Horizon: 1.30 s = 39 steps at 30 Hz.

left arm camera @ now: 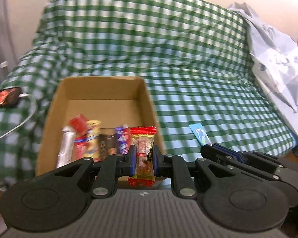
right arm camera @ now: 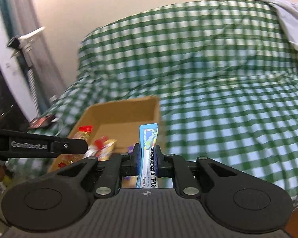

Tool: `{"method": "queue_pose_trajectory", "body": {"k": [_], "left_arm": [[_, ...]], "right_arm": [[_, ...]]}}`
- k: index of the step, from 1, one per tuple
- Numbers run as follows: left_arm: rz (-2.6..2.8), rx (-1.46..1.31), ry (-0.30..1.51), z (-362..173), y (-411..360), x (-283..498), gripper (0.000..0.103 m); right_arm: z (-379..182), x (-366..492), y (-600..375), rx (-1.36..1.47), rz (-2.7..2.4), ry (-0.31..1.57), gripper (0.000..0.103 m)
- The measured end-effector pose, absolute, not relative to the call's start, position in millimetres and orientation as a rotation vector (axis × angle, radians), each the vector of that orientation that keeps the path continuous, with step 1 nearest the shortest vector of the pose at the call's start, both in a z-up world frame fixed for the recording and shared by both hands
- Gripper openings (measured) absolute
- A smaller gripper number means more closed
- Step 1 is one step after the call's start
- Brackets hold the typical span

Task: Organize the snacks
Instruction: 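Carry the candy and blue stick pack over the box with both tools, then lower both snacks into the box and open both tools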

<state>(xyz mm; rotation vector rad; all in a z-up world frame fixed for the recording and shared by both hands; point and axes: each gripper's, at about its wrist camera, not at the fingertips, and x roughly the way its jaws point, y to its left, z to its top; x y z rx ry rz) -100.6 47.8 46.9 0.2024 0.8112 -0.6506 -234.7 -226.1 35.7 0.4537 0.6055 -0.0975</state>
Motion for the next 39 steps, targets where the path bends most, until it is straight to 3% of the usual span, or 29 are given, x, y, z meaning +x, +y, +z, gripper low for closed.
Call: {"method": "queue_pose_trajectory", "body": {"k": [13, 39], "left_arm": [[-0.619, 0.086, 0.764, 58.2, 124.1, -120.1, 0.018], [-0.564, 0.051, 0.770, 55.0, 130.6, -74.6, 0.018]], "right_arm": [[68.1, -256.5, -161.5, 0.368, -0.051, 0.610, 0.013], [68.9, -228.6, -149.9, 0.313, -0.046, 0.624, 0.013]]}}
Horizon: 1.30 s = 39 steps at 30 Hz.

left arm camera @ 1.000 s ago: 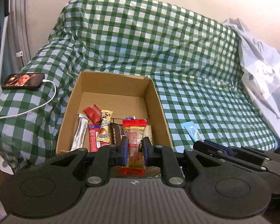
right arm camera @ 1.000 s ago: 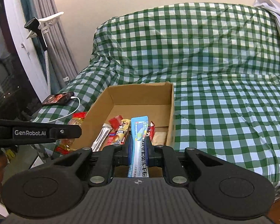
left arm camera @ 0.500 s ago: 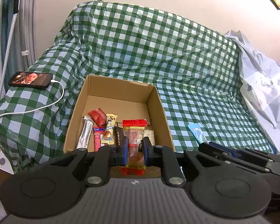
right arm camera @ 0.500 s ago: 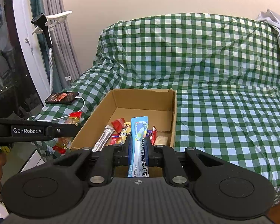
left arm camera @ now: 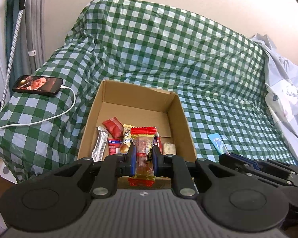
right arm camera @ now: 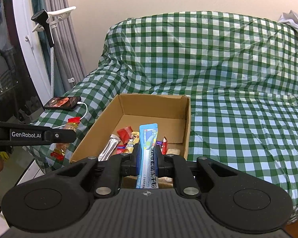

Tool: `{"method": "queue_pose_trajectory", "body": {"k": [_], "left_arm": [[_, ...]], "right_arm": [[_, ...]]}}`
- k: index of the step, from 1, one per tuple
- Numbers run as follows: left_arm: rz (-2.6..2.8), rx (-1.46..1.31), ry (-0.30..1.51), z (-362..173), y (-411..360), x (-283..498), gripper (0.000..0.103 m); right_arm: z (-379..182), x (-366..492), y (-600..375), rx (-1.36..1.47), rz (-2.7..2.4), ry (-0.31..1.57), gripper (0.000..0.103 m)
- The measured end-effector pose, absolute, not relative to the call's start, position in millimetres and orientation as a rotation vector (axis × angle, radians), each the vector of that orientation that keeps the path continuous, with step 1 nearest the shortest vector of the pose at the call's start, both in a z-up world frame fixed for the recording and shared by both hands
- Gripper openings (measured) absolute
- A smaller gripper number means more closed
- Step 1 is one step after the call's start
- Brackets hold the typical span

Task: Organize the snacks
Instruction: 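Lower both snacks into the box and open both tools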

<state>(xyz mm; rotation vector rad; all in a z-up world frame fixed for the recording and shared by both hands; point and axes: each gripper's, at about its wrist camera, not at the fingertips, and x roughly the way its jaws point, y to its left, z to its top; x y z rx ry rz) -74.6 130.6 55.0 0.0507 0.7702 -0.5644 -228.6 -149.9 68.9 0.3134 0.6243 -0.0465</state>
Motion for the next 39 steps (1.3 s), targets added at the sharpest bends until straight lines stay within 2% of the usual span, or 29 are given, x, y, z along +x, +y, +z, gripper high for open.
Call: {"method": "queue_pose_trajectory", "body": {"k": [20, 39], "left_arm": [[-0.523, 0.065, 0.806, 35.5, 105.7, -9.3, 0.018], [-0.492, 0.106, 0.908, -13.0, 75.2, 54.1, 0.018]], "right_arm": [[44.3, -157.6, -165.2, 0.302, -0.034, 0.699, 0.014], [0.3, -87.7, -170.9, 0.335, -0.020, 0.801, 0.014]]}}
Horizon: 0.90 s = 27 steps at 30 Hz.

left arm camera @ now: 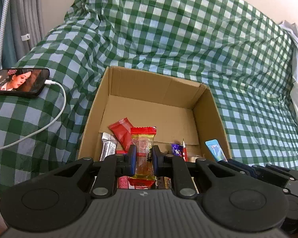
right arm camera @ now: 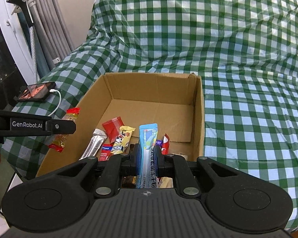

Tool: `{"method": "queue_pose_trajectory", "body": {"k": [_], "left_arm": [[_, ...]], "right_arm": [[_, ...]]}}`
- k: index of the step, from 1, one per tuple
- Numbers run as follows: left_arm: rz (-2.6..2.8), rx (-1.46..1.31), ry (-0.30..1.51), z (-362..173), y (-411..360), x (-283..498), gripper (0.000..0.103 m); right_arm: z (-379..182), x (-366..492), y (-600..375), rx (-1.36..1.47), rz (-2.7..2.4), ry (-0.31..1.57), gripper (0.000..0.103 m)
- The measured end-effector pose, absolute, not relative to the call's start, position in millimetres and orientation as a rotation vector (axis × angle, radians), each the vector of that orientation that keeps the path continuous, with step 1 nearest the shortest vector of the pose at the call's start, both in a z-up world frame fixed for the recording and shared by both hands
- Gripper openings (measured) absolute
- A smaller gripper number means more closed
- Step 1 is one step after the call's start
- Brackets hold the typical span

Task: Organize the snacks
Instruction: 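Lower both snacks into the box and open both tools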

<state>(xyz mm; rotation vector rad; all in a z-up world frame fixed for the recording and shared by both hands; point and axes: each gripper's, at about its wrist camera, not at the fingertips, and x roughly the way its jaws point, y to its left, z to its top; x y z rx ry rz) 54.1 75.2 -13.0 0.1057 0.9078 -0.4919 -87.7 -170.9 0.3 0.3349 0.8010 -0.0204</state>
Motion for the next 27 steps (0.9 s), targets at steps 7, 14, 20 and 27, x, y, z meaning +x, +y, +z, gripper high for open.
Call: {"method": "queue_pose_trajectory", "body": {"k": [7, 14, 20, 27], "left_arm": [[-0.476, 0.128, 0.939, -32.0, 65.9, 69.4, 0.018], [-0.458, 0.149, 0.965, -45.0, 56.7, 85.8, 0.018], [-0.403, 0.166, 1.037, -54.3, 55.5, 103.2, 0.088], [-0.317, 0.152, 1.043, -42.8, 75.5, 87.6, 0.103]], "right_arm": [[-16.5, -68.8, -173.5, 0.351, -0.023, 0.832, 0.014], [-27.1, -54.1, -177.8, 0.360, -0.018, 0.844, 0.014], [-33.6, -42.0, -180.2, 0.389, -0.015, 0.853, 0.030], [-27.1, -55.1, -182.5, 0.396, -0.075, 0.873, 0.083]]}}
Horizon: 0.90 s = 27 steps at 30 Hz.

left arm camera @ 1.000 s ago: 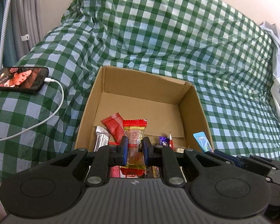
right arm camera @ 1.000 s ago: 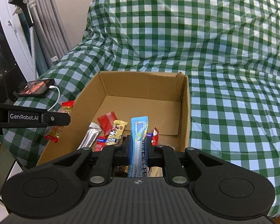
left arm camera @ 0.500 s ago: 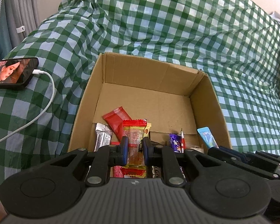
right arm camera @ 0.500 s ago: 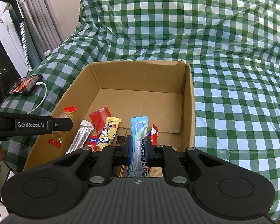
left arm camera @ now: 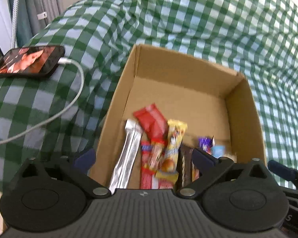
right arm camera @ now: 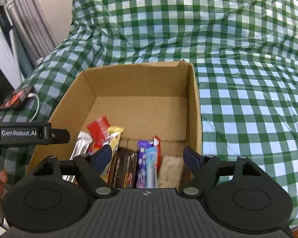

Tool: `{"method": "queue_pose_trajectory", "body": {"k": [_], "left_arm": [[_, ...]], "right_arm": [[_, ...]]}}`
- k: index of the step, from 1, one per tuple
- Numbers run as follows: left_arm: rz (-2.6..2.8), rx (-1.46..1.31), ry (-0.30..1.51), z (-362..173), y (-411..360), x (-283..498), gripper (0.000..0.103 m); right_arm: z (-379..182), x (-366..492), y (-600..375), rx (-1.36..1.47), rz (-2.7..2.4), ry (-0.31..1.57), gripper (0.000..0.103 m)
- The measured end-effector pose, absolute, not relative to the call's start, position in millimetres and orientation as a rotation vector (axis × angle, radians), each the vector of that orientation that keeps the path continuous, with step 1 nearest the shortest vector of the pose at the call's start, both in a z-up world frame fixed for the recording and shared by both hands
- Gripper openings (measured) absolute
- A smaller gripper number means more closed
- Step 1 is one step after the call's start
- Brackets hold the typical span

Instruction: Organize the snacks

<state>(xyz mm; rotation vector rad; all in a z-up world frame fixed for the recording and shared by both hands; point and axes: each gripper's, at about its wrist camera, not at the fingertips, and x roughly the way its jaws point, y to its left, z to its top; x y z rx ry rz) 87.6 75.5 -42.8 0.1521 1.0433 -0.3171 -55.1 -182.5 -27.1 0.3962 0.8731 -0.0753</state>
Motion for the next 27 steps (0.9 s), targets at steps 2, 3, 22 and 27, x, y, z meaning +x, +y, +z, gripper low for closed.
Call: {"method": "queue_pose_trajectory", "body": {"k": [2, 3, 22, 27], "left_arm": [[-0.300, 0.168, 1.043, -40.2, 79.3, 77.3, 0.103], [-0.291, 0.177, 1.042, -38.6, 82.3, 70.7, 0.103], [-0.307, 0.240, 0.931, -0.3, 122.4, -39.7, 0.103], [-0.312, 0.277, 0.903, 1.1, 122.8, -61.4, 0.103]], "right_arm": [[-24.9, -67.1, -181.5, 0.396, -0.079, 0.877, 0.085], [-22.9, -73.7, -179.7, 0.395, -0.075, 0.878, 0.086], [17.3, -189.3, -134.8, 0.304, -0.123, 0.788, 0.095], [24.5, -208.4, -131.1, 0.284, -0.133, 0.758, 0.095]]}}
